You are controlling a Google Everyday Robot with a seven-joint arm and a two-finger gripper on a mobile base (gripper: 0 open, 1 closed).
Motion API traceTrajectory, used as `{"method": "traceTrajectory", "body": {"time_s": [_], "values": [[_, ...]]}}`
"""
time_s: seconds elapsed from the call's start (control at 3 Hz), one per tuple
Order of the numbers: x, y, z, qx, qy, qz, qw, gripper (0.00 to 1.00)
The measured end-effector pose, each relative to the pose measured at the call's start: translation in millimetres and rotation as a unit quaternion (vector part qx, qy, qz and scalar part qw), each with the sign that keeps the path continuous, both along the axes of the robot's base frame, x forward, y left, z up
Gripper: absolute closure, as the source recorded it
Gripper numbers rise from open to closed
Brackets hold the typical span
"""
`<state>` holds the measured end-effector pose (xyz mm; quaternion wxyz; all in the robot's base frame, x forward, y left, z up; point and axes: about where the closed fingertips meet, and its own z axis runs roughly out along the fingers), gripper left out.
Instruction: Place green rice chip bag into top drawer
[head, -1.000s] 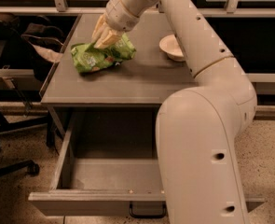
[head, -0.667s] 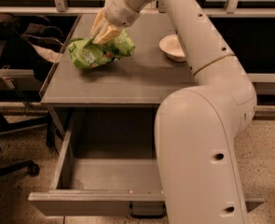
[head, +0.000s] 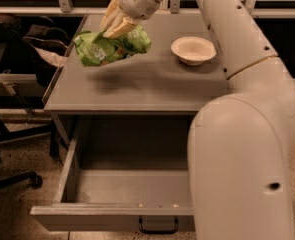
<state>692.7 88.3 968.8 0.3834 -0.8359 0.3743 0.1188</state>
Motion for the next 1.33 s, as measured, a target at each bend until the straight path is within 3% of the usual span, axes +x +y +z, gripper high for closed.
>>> {"method": "traceTrajectory", "body": {"time_s": [0.67, 1.33], "values": [[-38.9, -36.2, -5.8, 0.007, -0.001, 0.003, 1.0, 1.0], [-95.3, -64.5, -31.0, 0.013, 0.018, 0.005, 0.9997, 1.0]]}}
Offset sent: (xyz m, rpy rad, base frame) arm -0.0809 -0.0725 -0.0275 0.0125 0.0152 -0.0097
